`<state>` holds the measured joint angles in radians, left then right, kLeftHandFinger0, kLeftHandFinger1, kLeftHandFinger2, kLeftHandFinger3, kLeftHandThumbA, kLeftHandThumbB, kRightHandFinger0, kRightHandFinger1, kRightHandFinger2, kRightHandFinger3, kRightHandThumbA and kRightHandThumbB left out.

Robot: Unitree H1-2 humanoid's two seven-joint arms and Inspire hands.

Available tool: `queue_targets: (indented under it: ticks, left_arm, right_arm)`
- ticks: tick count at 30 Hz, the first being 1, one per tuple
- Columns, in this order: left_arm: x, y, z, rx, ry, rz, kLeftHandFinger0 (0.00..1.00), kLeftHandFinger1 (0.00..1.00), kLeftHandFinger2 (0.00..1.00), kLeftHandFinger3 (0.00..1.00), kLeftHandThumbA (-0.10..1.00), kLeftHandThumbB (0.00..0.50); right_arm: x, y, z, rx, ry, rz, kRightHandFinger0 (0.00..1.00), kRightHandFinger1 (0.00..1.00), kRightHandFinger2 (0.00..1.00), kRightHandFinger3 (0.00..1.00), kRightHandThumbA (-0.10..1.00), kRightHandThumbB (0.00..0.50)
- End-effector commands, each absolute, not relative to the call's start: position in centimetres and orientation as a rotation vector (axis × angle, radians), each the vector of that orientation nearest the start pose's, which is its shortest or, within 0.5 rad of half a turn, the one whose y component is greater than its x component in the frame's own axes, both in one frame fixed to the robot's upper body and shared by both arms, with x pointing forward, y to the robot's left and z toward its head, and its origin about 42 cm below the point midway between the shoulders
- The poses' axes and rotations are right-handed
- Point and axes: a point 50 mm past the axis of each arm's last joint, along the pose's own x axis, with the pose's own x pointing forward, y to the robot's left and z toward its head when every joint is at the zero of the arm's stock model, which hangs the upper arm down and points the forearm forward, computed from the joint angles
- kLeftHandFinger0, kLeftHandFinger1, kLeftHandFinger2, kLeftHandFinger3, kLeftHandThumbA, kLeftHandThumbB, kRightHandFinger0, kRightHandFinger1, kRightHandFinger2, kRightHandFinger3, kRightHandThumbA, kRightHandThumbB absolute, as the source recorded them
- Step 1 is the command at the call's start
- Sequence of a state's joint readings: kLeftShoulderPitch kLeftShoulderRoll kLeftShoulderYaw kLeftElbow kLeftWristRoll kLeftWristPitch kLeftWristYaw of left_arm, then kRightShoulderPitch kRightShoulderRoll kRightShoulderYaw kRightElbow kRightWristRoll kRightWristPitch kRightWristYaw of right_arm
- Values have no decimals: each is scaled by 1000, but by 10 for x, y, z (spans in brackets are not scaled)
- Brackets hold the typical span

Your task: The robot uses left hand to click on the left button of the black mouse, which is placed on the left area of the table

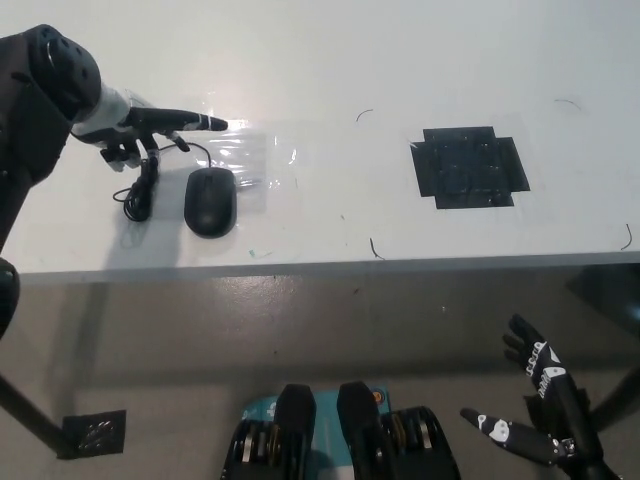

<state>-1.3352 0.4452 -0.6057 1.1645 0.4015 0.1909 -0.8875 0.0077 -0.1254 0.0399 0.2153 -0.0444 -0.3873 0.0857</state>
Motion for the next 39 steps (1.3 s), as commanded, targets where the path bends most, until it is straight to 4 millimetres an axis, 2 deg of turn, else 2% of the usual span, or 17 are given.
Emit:
queue_targets:
  ticks: [1, 3, 8, 13, 16, 19, 20, 24, 27, 28, 30, 32, 35, 37, 38, 39]
  left_arm:
    - [588, 252, 394, 1195, 550, -629, 0, 0, 145, 1000, 1000, 232]
    - [588, 248, 390, 1226, 554, -643, 0, 0, 142, 1000, 1000, 236]
    - [588, 246, 386, 1200, 568, -663, 0, 0, 42, 1000, 1000, 235]
    - [589, 244, 385, 1244, 547, -670, 0, 0, 27, 1000, 1000, 240]
    - [589, 244, 383, 1225, 559, -668, 0, 0, 0, 1000, 1000, 225]
    - [588, 244, 380, 1213, 577, -666, 0, 0, 0, 1000, 1000, 242]
    - [588, 245, 379, 1214, 577, -668, 0, 0, 0, 1000, 1000, 230]
    - [588, 246, 376, 1215, 573, -667, 0, 0, 85, 1000, 1000, 225]
    - [588, 247, 375, 1201, 596, -661, 0, 0, 87, 1000, 1000, 224]
    - [588, 247, 375, 1201, 593, -661, 0, 0, 62, 1000, 1000, 210]
    - [588, 248, 376, 1252, 556, -676, 0, 0, 156, 1000, 1000, 209]
    - [588, 250, 375, 1206, 575, -655, 0, 0, 160, 1000, 1000, 238]
    - [588, 249, 372, 1194, 590, -654, 0, 0, 113, 1000, 1000, 232]
    - [588, 248, 370, 1226, 580, -667, 0, 0, 122, 1000, 1000, 235]
    - [587, 246, 365, 1256, 558, -684, 0, 0, 177, 1000, 1000, 237]
    - [587, 245, 363, 1262, 557, -685, 0, 0, 185, 1000, 1000, 245]
  right_arm:
    - [280, -240, 76, -180, -223, 164, 897, 934, 1000, 1000, 1000, 131]
    - [279, -239, 75, -181, -223, 166, 893, 933, 1000, 1000, 1000, 124]
    - [280, -240, 76, -185, -226, 168, 891, 933, 1000, 1000, 1000, 129]
    - [281, -240, 77, -190, -220, 171, 898, 937, 1000, 1000, 1000, 144]
    - [281, -240, 77, -185, -221, 173, 892, 938, 1000, 1000, 1000, 142]
    - [280, -240, 78, -186, -220, 173, 885, 939, 1000, 1000, 1000, 144]
    - [280, -240, 77, -186, -220, 173, 884, 936, 1000, 1000, 1000, 152]
    - [281, -241, 78, -188, -220, 172, 886, 931, 1000, 1000, 1000, 154]
    - [281, -241, 78, -185, -221, 173, 886, 931, 1000, 1000, 1000, 151]
    - [282, -241, 78, -187, -223, 171, 884, 930, 1000, 1000, 1000, 147]
    - [282, -241, 79, -189, -227, 172, 879, 924, 1000, 1000, 1000, 141]
    - [282, -240, 79, -185, -227, 173, 877, 923, 1000, 1000, 1000, 141]
    - [282, -240, 79, -188, -228, 174, 876, 924, 1000, 1000, 1000, 140]
    - [282, -240, 79, -190, -226, 173, 873, 921, 1000, 1000, 1000, 144]
    - [282, -241, 79, -193, -225, 177, 873, 921, 1000, 1000, 1000, 145]
    - [282, -241, 79, -193, -226, 178, 873, 921, 1000, 1000, 1000, 144]
